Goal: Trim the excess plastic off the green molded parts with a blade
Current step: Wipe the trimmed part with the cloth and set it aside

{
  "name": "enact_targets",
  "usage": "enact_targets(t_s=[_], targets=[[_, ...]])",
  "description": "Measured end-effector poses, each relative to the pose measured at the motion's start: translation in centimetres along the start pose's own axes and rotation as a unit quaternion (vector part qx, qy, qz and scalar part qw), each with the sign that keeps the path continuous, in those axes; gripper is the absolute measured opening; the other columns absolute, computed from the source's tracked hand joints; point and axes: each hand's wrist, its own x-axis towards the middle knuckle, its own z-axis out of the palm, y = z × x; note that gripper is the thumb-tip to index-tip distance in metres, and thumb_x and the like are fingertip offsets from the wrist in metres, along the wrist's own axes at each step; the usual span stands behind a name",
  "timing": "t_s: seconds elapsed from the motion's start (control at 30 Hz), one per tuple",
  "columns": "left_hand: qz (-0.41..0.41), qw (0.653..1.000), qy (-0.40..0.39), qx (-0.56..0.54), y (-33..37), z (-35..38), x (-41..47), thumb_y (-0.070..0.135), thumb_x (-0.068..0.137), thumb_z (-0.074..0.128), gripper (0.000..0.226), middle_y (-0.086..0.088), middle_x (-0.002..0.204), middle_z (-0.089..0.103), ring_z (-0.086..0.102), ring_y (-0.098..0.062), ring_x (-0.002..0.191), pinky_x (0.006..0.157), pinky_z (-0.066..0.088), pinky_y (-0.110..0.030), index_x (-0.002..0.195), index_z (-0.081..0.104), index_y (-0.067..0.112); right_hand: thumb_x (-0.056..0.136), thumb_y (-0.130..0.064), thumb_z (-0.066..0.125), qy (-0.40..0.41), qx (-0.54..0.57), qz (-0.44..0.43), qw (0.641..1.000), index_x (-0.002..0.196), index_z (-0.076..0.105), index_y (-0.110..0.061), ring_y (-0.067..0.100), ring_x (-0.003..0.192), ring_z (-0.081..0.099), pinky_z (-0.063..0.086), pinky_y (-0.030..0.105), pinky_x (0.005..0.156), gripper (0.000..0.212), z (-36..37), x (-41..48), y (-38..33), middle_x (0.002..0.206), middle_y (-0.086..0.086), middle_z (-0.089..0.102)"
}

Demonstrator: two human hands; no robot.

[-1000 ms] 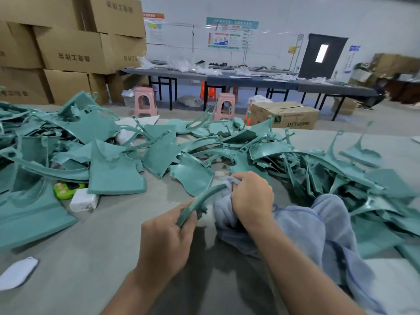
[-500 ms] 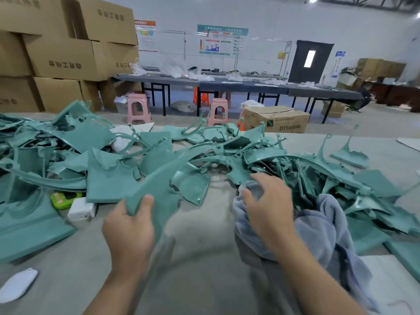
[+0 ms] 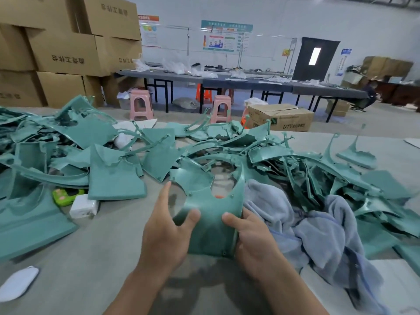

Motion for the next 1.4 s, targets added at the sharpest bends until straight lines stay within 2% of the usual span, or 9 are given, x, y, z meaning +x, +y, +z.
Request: enact_targets(t_s=[0.1, 0.27, 0.4, 0.5, 0.73, 0.9, 1.0, 1.23, 1.4], targets=[[-0.128, 0.939, -0.14, -0.285, -0.1, 0.2, 0.8, 0.036, 0.081, 0.076, 0.034, 0.002, 0.106, 0.078, 0.075, -0.016, 0.094, 0.075, 0.058, -0.024, 0.11, 0.077, 0.02, 0.092, 0.001, 0.064, 0.018, 0.001, -0.028, 0.999, 0.103, 0.077, -0.007, 0.036, 0.095, 0.075, 0.063, 0.048, 0.082, 0.019, -0.2, 0.4, 0.1, 0.106, 0.02, 0.077], [-0.041, 0.971, -0.092, -0.215, -0.5, 0.3, 0.7, 0.024, 0.098, 0.065, 0.018, 0.0, 0.089, 0.078, 0.074, -0.022, 0.082, 0.079, 0.06, -0.048, 0.092, 0.079, 0.014, 0.084, -0.01, 0.078, 0.19, -0.343, -0.252, 0.885, 0.132, 0.064, -0.04, -0.001, 0.121, 0.062, 0.052, 0.027, 0.104, 0.059, -0.2, 0.3, 1.0, 0.13, -0.021, 0.065], [-0.033, 0.967, -0.056, -0.247, 0.0, 0.3, 0.7, 0.043, 0.094, 0.059, 0.047, -0.014, 0.073, 0.07, 0.062, -0.026, 0.068, 0.072, 0.054, -0.052, 0.082, 0.069, -0.001, 0.095, -0.034, 0.059, 0.078, -0.616, -0.277, 0.734, 0.163, 0.011, -0.037, 0.0, 0.154, -0.012, -0.008, 0.026, 0.125, 0.083, 1.3, -0.2, 2.2, 0.167, -0.021, 0.001], [-0.053, 0.965, -0.033, -0.255, -0.1, 0.1, 0.5, 0.051, 0.095, 0.05, 0.057, -0.003, 0.062, 0.06, 0.056, -0.017, 0.06, 0.06, 0.049, -0.039, 0.065, 0.059, 0.003, 0.096, -0.026, 0.049, -0.055, -0.665, -0.264, 0.697, 0.163, 0.001, -0.036, -0.001, 0.153, -0.015, -0.013, 0.024, 0.124, 0.083, 2.6, -1.5, 3.7, 0.167, -0.016, -0.009], [-0.108, 0.928, 0.025, -0.355, 0.4, 0.2, 0.4, 0.026, 0.104, 0.051, 0.048, 0.006, 0.063, 0.067, 0.064, -0.011, 0.06, 0.053, 0.056, -0.027, 0.062, 0.073, 0.019, 0.098, -0.034, 0.055, -0.033, -0.626, -0.314, 0.713, 0.145, 0.05, -0.029, 0.01, 0.145, 0.037, 0.018, 0.032, 0.123, 0.048, 3.0, -2.7, 3.1, 0.153, -0.013, 0.049], [0.101, 0.987, 0.064, -0.107, -0.1, -0.6, -1.9, 0.053, 0.096, 0.041, 0.041, 0.016, 0.063, 0.057, 0.05, 0.003, 0.06, 0.06, 0.041, -0.02, 0.08, 0.061, 0.021, 0.095, -0.05, 0.056, 0.024, -0.442, -0.179, 0.879, 0.115, 0.065, -0.031, 0.018, 0.111, 0.065, 0.05, 0.039, 0.098, 0.03, 2.4, -3.8, 1.8, 0.11, -0.004, 0.074], [0.178, 0.976, -0.109, -0.06, 1.7, 0.1, -3.8, 0.042, 0.097, 0.056, 0.031, 0.041, 0.128, 0.058, 0.049, 0.017, 0.124, 0.106, 0.036, -0.011, 0.126, 0.066, 0.046, 0.084, -0.042, 0.072, -0.01, -0.103, -0.049, 0.993, 0.113, 0.073, -0.014, 0.022, 0.106, 0.073, 0.058, 0.04, 0.094, 0.041, 3.1, -5.6, 1.1, 0.108, 0.008, 0.078], [0.153, 0.984, -0.075, -0.049, 5.7, 0.0, -6.1, 0.036, 0.087, 0.073, 0.068, 0.036, 0.154, 0.031, 0.027, 0.012, 0.143, 0.115, 0.027, -0.023, 0.149, 0.043, 0.045, 0.098, -0.006, 0.06, 0.062, -0.043, -0.072, 0.995, 0.115, 0.072, -0.008, 0.029, 0.1, 0.075, 0.062, 0.041, 0.081, 0.02, -3.0, -10.0, -2.3, 0.11, 0.011, 0.078], [-0.026, 0.888, -0.276, -0.366, 10.3, 1.3, -7.9, 0.009, 0.082, 0.076, 0.039, -0.007, 0.101, 0.078, 0.075, -0.019, 0.086, 0.068, 0.059, -0.028, 0.118, 0.072, 0.023, 0.091, -0.006, 0.068, 0.076, -0.057, -0.091, 0.991, 0.105, 0.08, -0.014, 0.023, 0.102, 0.075, 0.062, 0.031, 0.077, 0.02, -8.6, -15.2, -3.7, 0.113, 0.009, 0.077]])
